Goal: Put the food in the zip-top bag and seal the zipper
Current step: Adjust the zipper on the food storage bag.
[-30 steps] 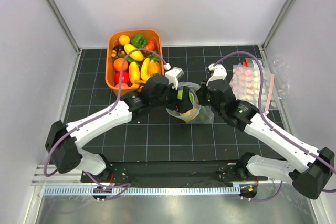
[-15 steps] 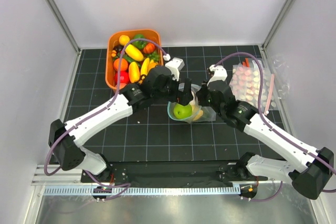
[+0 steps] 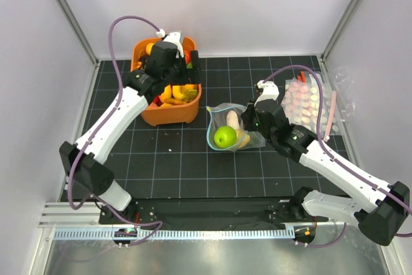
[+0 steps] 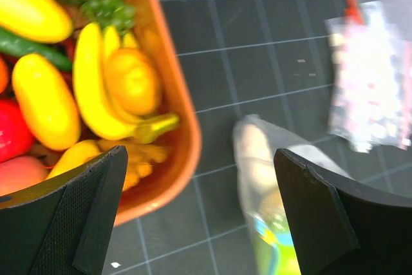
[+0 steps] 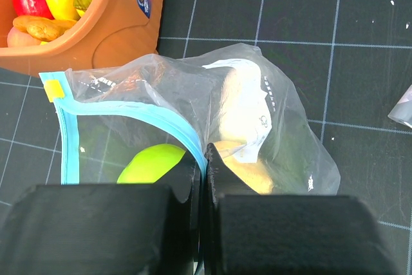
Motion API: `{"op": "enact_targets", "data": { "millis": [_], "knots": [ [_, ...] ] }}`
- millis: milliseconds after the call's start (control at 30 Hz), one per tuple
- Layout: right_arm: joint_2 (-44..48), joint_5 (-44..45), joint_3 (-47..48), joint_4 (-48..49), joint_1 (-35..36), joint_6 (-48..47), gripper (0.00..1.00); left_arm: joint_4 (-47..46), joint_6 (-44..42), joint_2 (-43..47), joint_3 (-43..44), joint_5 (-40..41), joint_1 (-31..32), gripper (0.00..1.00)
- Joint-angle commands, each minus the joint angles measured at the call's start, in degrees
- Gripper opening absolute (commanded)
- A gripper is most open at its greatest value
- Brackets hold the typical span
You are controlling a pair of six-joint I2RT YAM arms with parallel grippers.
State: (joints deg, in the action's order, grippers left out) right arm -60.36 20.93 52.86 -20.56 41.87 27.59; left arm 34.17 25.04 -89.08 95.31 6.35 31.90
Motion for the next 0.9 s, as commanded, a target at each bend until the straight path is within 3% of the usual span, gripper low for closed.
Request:
{"op": "enact_targets", "data": {
  "millis": [0,100,200,367,533,867],
  "knots": [
    [1.6,1.5,0.5,3.3,-0.2,0.5,0.01,3.1,-0.2,-3.3,1.0,-2.6,-1.7,1.00],
    [1.6,1.4,0.7,3.2,-0.3,0.4,0.01,1.7,1.1,-1.9,-2.4,-8.1,-1.5,1.00],
    [1.2,1.6,0.8,3.0,-0.2,0.1,0.01,-0.1,5.5,0.4,-7.3,-7.7,-0.5,1.00],
    [0.3,1.7,1.0,2.8,-0.2,-0.3,0.01,-17.3,12.4,11.5,-25.2,-7.8,1.7,1.00],
    [0.3,1.7,0.8,3.0,-0.1,-0.6,0.01,-31.0,12.8,20.4,-39.2,-5.3,2.0,1.00],
    [2.4,1.9,-0.6,4.5,-0.2,-1.9,0.01,-29.7,9.7,23.2,-41.8,0.7,2.0,1.00]
  ]
}}
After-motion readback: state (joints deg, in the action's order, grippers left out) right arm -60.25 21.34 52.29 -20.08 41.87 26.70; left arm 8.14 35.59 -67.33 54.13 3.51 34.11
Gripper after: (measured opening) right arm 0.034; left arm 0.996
